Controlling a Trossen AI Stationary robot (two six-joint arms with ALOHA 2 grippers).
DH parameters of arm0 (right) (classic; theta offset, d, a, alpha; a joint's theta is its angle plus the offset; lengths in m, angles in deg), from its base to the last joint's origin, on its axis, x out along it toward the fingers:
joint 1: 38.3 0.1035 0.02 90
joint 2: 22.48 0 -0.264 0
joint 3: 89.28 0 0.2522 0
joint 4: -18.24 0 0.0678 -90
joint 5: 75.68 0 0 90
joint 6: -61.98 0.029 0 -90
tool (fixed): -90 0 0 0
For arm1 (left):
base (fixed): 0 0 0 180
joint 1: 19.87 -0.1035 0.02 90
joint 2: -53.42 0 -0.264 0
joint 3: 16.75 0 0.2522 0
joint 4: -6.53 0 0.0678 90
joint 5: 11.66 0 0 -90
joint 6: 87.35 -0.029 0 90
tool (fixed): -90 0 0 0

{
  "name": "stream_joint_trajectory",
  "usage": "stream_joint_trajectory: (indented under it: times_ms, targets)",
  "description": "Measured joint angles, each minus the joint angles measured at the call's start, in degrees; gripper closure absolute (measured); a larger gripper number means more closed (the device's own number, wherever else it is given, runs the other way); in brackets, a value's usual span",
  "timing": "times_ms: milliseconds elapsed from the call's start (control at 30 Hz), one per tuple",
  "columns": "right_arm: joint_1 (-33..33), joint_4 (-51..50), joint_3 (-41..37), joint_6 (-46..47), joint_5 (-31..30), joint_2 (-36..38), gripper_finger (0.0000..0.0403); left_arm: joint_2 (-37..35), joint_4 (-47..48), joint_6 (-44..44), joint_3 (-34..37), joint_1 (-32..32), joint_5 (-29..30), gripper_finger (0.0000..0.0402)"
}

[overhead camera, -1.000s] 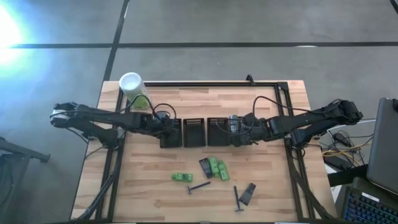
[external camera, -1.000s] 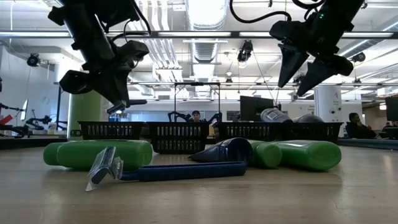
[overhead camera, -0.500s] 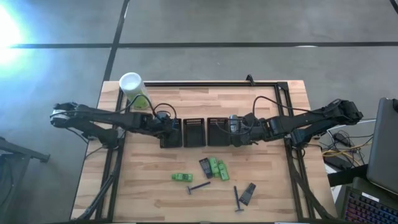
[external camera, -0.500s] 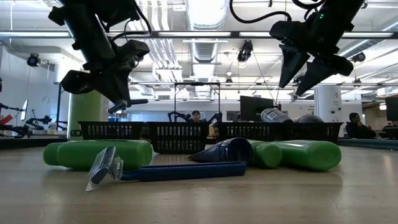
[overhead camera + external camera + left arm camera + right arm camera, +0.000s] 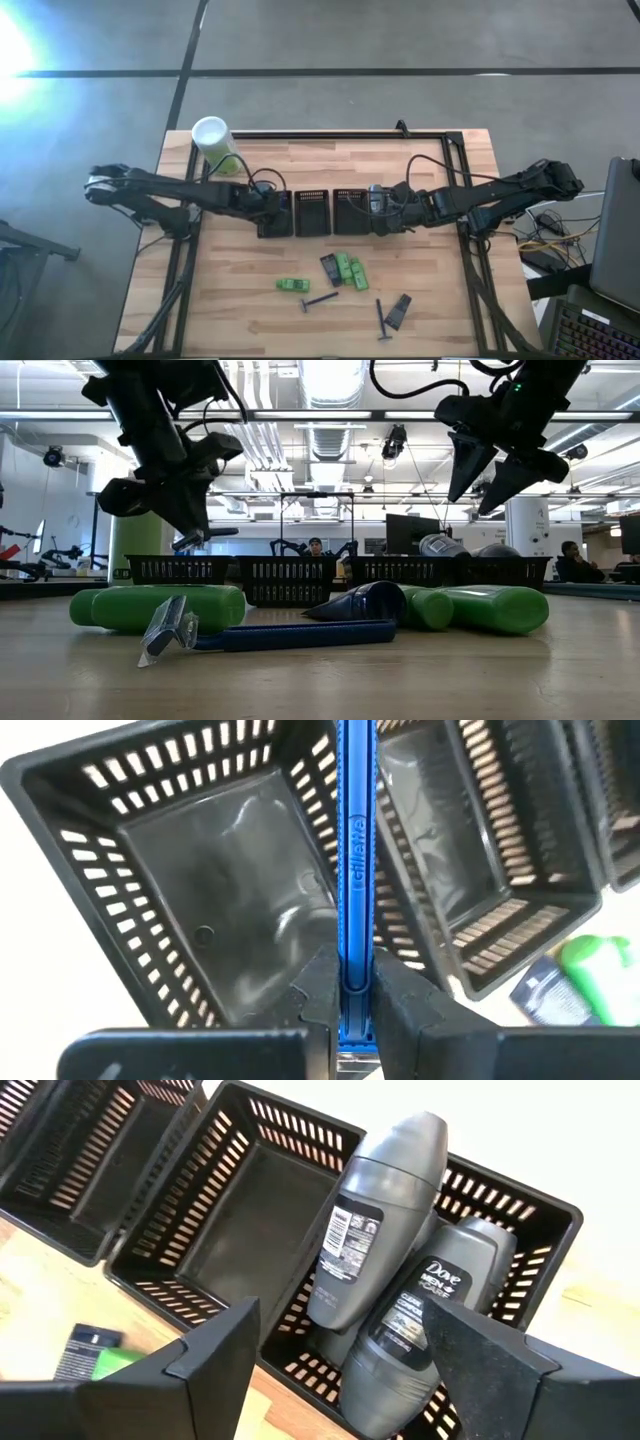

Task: Pick & Place Travel size toiletries
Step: Put the blue razor into the left black basket

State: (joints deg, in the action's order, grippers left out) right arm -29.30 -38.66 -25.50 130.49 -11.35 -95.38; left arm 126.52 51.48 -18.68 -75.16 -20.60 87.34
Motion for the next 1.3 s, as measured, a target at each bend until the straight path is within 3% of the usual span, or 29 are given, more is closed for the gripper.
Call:
stream_joint_trajectory:
  times_ms: [100, 467, 700, 1100, 1300]
  targets:
    - [0.0, -0.01, -0.46, 0.24, 0.02, 0.01, 0.0121, 0.28, -0.12, -2.09, 0.01, -0.01, -0.07, 0.0362]
    - [-0.02, -0.04, -0.66, 0.75, 0.04, -0.01, 0.0108, 0.2, 0.39, 4.88, 2.45, 0.04, -1.07, 0.0362]
    - [0.0, -0.05, -0.67, 0.46, 0.04, -0.01, 0.0123, 0.2, -2.21, 6.71, 5.94, 0.0, -0.69, 0.0361]
    - [-0.02, -0.06, -0.7, 0.38, 0.04, -0.01, 0.0158, 0.2, -4.53, 6.22, 7.14, 0.0, -0.35, 0.0303]
    - [0.0, -0.02, -0.71, 0.39, 0.28, 0.01, 0.0163, -0.57, -4.76, -1.96, 3.8, 0.56, -0.36, 0.0279]
